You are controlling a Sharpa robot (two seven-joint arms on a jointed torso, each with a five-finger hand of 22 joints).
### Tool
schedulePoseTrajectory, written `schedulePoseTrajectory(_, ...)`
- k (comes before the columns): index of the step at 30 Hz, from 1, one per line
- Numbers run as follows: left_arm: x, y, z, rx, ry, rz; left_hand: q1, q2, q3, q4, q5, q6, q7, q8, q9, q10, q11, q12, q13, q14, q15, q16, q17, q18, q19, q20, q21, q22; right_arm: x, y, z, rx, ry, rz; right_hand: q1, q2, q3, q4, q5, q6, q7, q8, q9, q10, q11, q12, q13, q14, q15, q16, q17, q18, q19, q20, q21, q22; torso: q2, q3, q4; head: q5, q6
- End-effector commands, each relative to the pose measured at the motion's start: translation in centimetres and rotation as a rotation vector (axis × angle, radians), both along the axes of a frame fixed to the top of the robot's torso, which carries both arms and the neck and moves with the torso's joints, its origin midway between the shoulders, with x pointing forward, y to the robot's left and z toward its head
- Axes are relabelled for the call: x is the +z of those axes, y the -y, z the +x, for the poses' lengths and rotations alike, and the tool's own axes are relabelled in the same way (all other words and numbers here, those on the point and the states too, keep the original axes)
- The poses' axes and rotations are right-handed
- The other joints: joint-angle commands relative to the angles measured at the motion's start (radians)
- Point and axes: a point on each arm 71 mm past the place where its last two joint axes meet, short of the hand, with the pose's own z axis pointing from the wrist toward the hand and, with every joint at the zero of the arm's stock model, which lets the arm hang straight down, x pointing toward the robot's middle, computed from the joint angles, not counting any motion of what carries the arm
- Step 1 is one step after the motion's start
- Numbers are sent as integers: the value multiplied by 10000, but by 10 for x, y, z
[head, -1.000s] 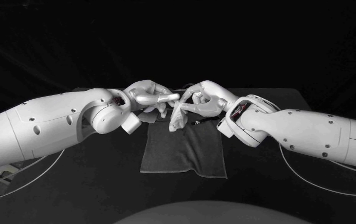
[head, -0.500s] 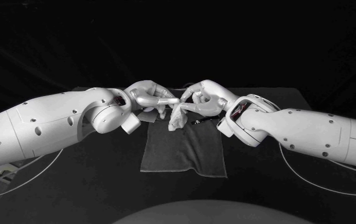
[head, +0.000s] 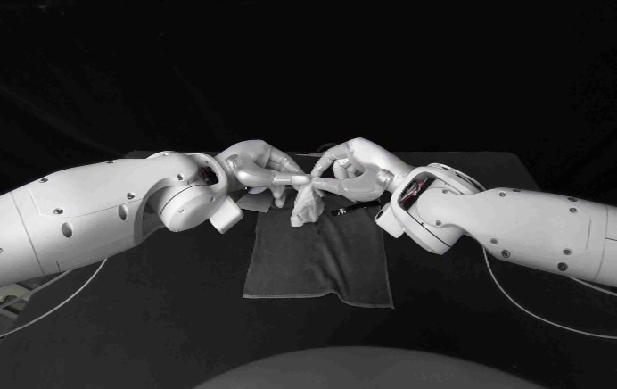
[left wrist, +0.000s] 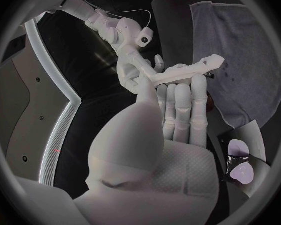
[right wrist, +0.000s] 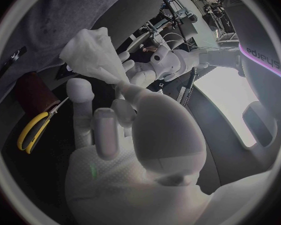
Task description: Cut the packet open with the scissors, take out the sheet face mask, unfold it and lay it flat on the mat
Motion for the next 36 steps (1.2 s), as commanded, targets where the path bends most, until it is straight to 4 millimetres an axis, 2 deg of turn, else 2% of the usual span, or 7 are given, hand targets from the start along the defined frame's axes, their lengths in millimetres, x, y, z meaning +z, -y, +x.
schedulePoseTrajectory(1, 2, 3, -1, -267, 170, -98, 313, 137, 90, -58, -14, 215, -80, 27, 37, 177, -37, -73, -7, 86, -51, 0, 8, 109, 84, -11, -36, 3, 0, 0, 1, -67, 15, 21, -39, 76, 111, -19, 28, 64, -22, 426, 427, 65, 17, 15, 10, 519, -82, 52, 932, 131, 61, -29, 47, 23, -3, 4, 1, 3, 8)
schedulePoseTrajectory(10, 4, 5, -1, -247, 206, -511, 1404, 747, 575, -229, -5, 666, -226, 59, 105, 669, -231, -457, -185, 249, -242, -76, 10, 106, 172, -181, 71, 92, -1, 0, 3, -88, -44, -39, -39, 76, 111, -19, 28, 64, -22, 426, 427, 65, 17, 15, 10, 519, -82, 52, 932, 131, 61, -29, 47, 23, 1, 1, -8, 12, -5)
schedulePoseTrajectory(24, 4, 2, 3, 464, 322, -430, 2110, 620, 1450, -184, 11, 696, -141, 95, 373, 1245, -420, -931, -352, 687, -449, -80, 350, 78, 277, -421, 546, 525, 0, 1, 2, -78, 4, 56, -55, 59, 142, -37, 29, 62, -24, 438, 431, 63, 15, -2, -4, 517, -83, 37, 915, 136, 53, -31, 16, 18, 2, 1, 0, 7, -5)
schedulePoseTrajectory(28, 3, -1, 6, 913, 440, -161, 1902, -592, 3833, 169, 55, 933, -138, -213, 617, 1358, -421, -1050, -266, 942, -488, -198, 598, 10, 243, -521, 1171, 1151, 2, 2, 1, -63, 107, 234, -60, 55, 148, -40, 29, 59, -23, 439, 431, 51, 16, -22, -27, 512, -83, 22, 897, 142, 43, -31, -23, 7, 4, 1, 1, 10, -19)
schedulePoseTrajectory(31, 2, -4, 7, 1157, 528, 32, -191, -2908, 9164, -226, 79, 1175, -170, -330, 1267, 1392, -443, -665, 155, 1286, -517, -136, 924, 4, 343, -524, 1704, 1636, 4, 3, -1, -54, 185, 380, -67, 51, 155, -42, 29, 55, -22, 440, 431, 51, 16, -24, -27, 512, -83, 22, 898, 138, 48, -31, -1, 14, 2, 3, -2, 22, -19)
schedulePoseTrajectory(34, 2, -6, 9, 1442, 629, 226, -1983, -3336, 10984, -1736, 15, 1052, -164, -131, 1991, 1236, -471, -229, 527, 1490, -530, -80, 1136, -12, 471, -552, 1997, 1872, 5, 3, -3, -29, 226, 552, -73, 49, 160, -42, 28, 53, -22, 442, 431, 45, 17, -35, -38, 512, -82, 22, 898, 138, 46, -31, -5, 14, 3, 4, -4, 27, -22)
schedulePoseTrajectory(36, 2, -7, 10, 1602, 679, 330, -2655, -3213, 11466, -2404, 93, 1022, -178, -74, 2331, 1194, -476, -70, 664, 1605, -544, -34, 1290, -34, 560, -563, 2164, 2014, 6, 3, -4, -10, 244, 629, -77, 47, 163, -43, 28, 51, -21, 442, 431, 39, 18, -46, -49, 512, -81, 20, 896, 140, 42, -31, -16, 11, 3, 5, -4, 31, -17)
